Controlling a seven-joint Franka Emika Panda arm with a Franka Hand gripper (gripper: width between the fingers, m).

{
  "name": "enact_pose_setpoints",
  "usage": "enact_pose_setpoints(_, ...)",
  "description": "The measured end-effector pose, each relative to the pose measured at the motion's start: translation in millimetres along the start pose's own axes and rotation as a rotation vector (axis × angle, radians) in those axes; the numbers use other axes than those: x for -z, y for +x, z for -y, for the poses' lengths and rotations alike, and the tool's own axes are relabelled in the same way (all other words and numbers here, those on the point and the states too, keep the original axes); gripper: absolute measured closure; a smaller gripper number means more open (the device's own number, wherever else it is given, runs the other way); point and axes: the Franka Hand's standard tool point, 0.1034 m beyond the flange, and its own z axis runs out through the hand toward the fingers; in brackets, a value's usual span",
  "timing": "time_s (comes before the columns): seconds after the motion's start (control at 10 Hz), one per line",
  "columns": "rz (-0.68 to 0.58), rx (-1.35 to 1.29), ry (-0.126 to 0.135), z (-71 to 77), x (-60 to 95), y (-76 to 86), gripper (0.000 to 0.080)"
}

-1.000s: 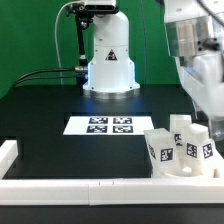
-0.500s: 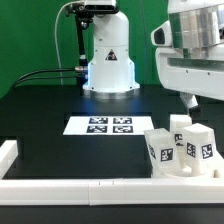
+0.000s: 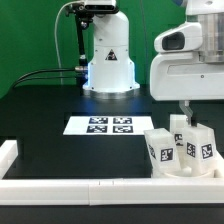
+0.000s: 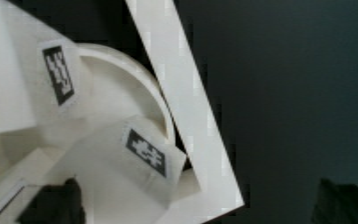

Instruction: Assemble stool

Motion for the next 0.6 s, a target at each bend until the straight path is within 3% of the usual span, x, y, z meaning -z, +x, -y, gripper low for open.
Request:
enact_pose_setpoints(0.3, -0.003, 0.216, -0.016, -3.4, 0.0, 1.5, 0.015)
enact_pose_setpoints(0.4, -0.009, 0.382, -0.057, -5.4, 1.0, 3.1, 0.015)
enact_pose_setpoints(0.6, -0.021, 0.598, -0.091, -11.6, 2.6, 9.1, 0.015)
